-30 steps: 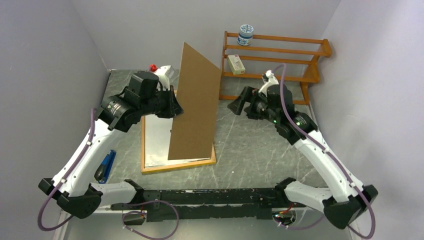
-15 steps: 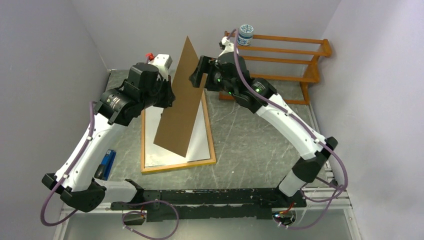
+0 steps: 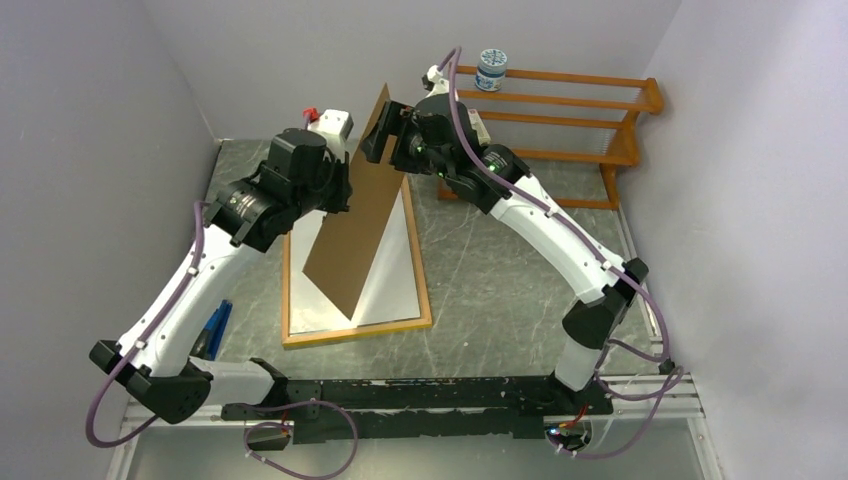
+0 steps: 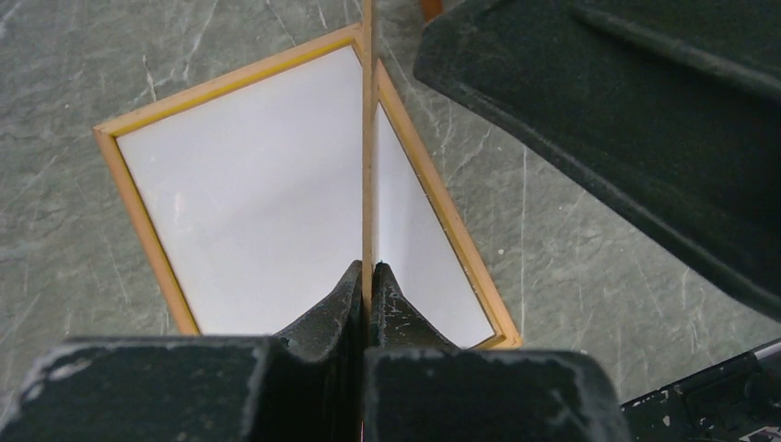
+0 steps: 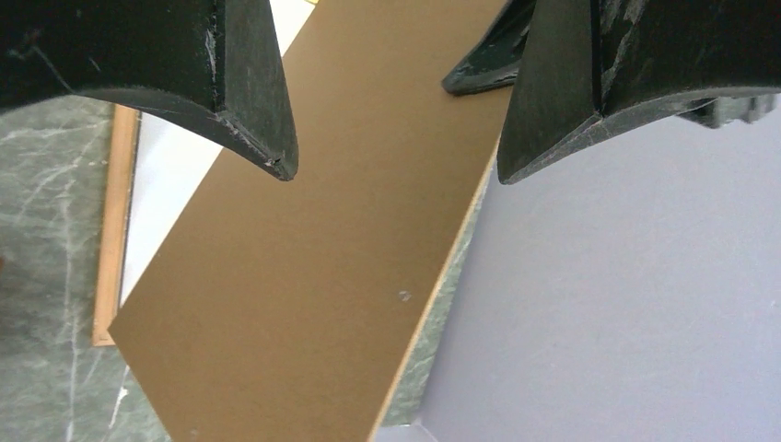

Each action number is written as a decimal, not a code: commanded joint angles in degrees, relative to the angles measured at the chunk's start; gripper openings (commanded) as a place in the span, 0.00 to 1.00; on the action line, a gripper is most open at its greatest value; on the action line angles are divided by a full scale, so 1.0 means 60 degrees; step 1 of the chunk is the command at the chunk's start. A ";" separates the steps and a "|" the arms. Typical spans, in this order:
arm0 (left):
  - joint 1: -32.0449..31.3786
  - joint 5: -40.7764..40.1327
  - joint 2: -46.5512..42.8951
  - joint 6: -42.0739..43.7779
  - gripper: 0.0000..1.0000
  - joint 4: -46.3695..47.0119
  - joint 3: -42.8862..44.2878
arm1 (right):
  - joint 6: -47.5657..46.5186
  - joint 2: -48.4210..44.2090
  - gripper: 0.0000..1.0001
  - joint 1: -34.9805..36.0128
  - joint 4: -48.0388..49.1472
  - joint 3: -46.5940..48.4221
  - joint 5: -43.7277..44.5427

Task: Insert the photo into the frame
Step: Turn over the photo frame item on the photo frame.

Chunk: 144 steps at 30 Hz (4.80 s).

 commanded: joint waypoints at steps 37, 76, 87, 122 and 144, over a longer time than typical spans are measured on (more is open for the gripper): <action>-0.1556 -0.2681 -0.1268 0.6323 0.06 0.5261 -0.2867 | 0.2484 0.1124 0.08 -0.0098 -0.0495 0.1424 -0.0576; -0.1552 0.0629 -0.0460 -0.0814 0.92 0.0404 -0.1769 | 0.0824 -0.2214 0.00 -0.1187 0.5441 -0.4298 -0.2985; -0.1552 0.0549 -0.1657 -0.0400 0.94 -0.0687 -0.3091 | 0.0971 -0.2287 0.00 -0.1491 0.5508 -0.4202 -0.3272; 0.1801 0.0106 -0.2015 -0.2543 0.95 -0.0093 -0.2060 | 0.0323 -0.4699 0.00 -0.4231 0.6220 -0.7566 -0.9067; 0.9124 0.4722 -0.0556 -0.4577 0.95 0.3326 -0.6439 | 0.2287 -0.1848 0.00 -0.3936 0.5945 -0.7397 -0.9377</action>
